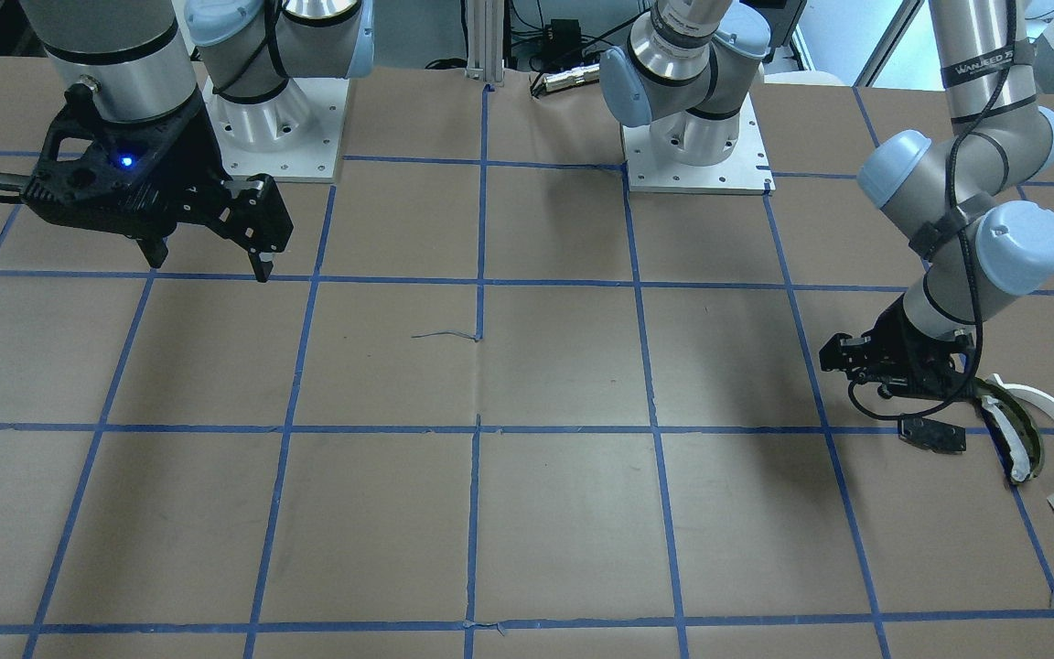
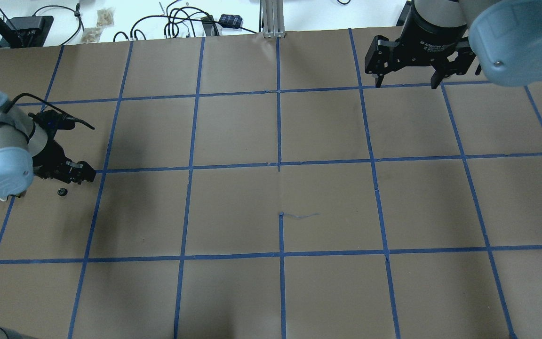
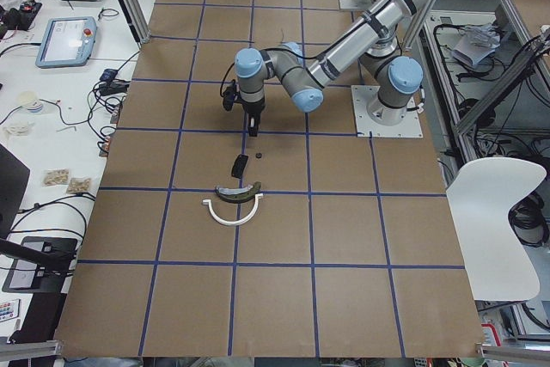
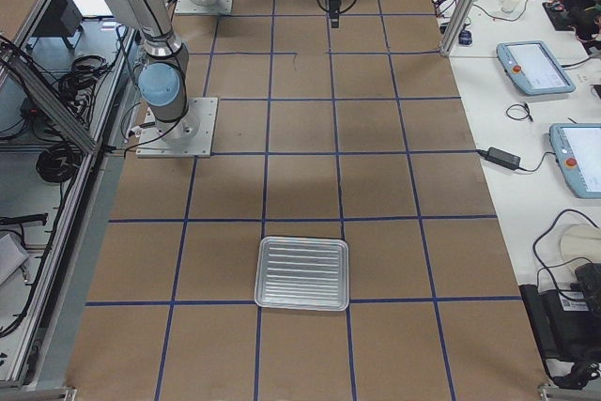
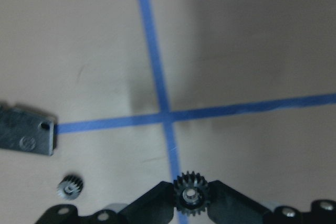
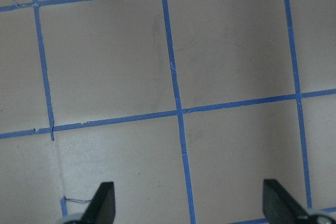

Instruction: Place bearing gear from tray to pile

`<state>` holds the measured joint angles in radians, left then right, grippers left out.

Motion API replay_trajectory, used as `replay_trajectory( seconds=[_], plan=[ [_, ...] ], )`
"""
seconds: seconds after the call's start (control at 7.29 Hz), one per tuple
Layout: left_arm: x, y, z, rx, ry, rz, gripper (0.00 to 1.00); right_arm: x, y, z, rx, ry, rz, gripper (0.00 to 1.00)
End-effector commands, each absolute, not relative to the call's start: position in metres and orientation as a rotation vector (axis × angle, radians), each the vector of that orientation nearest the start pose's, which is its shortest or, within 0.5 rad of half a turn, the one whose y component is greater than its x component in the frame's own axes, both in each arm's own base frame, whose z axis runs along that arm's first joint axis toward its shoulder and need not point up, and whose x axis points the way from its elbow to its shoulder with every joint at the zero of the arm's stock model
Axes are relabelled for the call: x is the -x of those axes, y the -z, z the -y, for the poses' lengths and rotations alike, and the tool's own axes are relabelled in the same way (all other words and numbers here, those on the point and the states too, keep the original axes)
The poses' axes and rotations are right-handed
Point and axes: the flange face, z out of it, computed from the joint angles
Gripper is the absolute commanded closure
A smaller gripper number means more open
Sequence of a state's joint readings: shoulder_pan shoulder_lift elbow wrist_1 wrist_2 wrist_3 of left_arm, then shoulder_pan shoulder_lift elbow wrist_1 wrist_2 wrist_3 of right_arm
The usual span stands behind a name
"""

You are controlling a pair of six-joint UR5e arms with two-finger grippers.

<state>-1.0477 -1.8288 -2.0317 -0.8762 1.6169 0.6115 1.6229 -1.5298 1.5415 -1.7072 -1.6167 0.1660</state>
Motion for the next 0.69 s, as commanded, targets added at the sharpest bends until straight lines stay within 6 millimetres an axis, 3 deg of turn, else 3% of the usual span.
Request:
replay_trajectory(
  seconds=[0.0, 0.55],
  plan=[
    [-0.1596, -0.1909, 0.4833, -0.096, -0.050, -3.110, 1.00, -0.1566, -0.4955, 0.5130, -0.180, 0.204, -3.153, 0.00],
    [-0.1645, -0.1861, 0.4867, -0.091, -0.060, -3.114, 1.00, -0.1566, -0.4963, 0.5132, -0.197, 0.206, -3.151, 0.00]
  ],
)
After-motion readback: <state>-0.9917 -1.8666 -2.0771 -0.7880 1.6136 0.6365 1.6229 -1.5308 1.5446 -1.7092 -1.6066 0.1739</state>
